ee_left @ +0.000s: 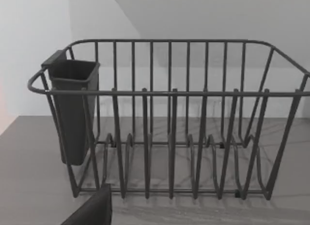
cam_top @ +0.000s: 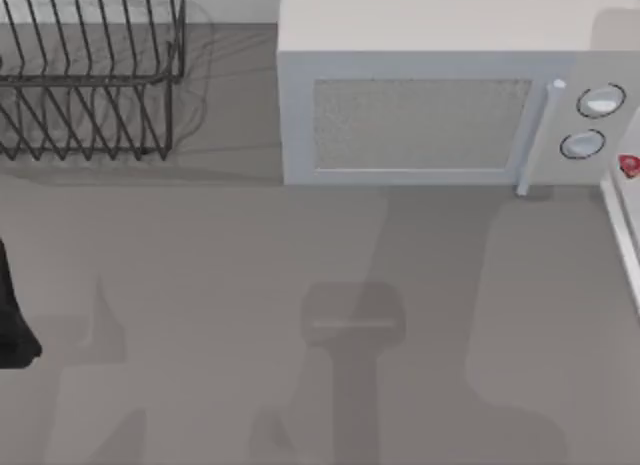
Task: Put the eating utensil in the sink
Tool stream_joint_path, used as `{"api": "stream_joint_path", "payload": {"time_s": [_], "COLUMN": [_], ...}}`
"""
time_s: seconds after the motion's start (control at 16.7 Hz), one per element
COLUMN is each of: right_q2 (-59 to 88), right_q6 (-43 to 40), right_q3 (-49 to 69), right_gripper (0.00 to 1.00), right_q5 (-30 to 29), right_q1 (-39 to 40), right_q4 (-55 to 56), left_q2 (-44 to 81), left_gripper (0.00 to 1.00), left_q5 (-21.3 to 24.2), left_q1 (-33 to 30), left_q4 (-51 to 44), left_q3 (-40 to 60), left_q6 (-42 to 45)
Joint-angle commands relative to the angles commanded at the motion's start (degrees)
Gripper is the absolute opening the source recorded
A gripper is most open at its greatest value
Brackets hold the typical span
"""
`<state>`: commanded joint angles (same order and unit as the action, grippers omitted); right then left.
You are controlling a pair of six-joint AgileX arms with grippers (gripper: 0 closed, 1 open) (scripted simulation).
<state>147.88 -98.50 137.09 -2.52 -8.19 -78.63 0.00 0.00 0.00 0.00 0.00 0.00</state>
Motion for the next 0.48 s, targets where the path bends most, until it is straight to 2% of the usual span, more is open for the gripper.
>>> {"api": "stream_joint_path", "payload": {"time_s": [0.3,0.48], "right_q2": [0.0,0.0], "right_q6": [0.0,0.0], "right_q3": [0.0,0.0], "right_gripper": [0.98,1.0], "right_q5": [0.0,0.0], "right_q1": [0.0,0.0], "right_q4": [0.0,0.0], "left_q2": [0.0,0.0], "left_gripper": [1.0,1.0], "left_q5": [0.0,0.0], "left_q1": [0.0,0.0], "left_q4": [0.0,0.0], "left_q3": [0.0,0.0], "left_q6": [0.0,0.0]}}
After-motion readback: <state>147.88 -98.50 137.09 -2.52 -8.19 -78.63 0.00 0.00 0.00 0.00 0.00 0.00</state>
